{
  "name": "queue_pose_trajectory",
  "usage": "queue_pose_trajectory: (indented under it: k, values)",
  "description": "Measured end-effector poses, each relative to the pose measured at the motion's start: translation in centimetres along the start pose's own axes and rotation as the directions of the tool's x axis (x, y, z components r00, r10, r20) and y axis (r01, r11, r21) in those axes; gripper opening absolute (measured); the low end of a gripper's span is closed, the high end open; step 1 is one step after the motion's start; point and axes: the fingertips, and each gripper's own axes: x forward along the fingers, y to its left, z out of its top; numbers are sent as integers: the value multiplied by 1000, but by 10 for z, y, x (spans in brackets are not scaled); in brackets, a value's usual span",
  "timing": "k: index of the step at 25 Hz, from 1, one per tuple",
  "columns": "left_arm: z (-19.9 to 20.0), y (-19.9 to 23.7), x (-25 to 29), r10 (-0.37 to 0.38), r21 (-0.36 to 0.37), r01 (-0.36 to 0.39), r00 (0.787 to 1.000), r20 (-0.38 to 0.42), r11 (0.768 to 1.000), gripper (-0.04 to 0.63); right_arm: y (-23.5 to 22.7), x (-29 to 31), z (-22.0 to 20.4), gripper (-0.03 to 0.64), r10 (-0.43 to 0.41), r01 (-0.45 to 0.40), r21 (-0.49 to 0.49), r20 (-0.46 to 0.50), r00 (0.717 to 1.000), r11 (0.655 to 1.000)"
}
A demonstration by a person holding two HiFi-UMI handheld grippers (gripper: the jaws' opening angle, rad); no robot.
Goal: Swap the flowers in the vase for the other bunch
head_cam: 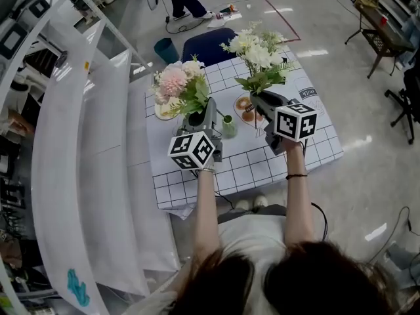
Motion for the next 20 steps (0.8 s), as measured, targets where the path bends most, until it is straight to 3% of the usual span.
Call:
queue_pose_trajectory:
  k: [8,20]
  values:
    - [27,3,-11,6,-6,-5,998,70,1000,66,8,1,0,51,3,-3,-1,-1,1000,1000]
    - [36,17,-26,41,-13,-40,994,96,999,66,10,4,-6,51,-2,2,2,-9,1000,1000]
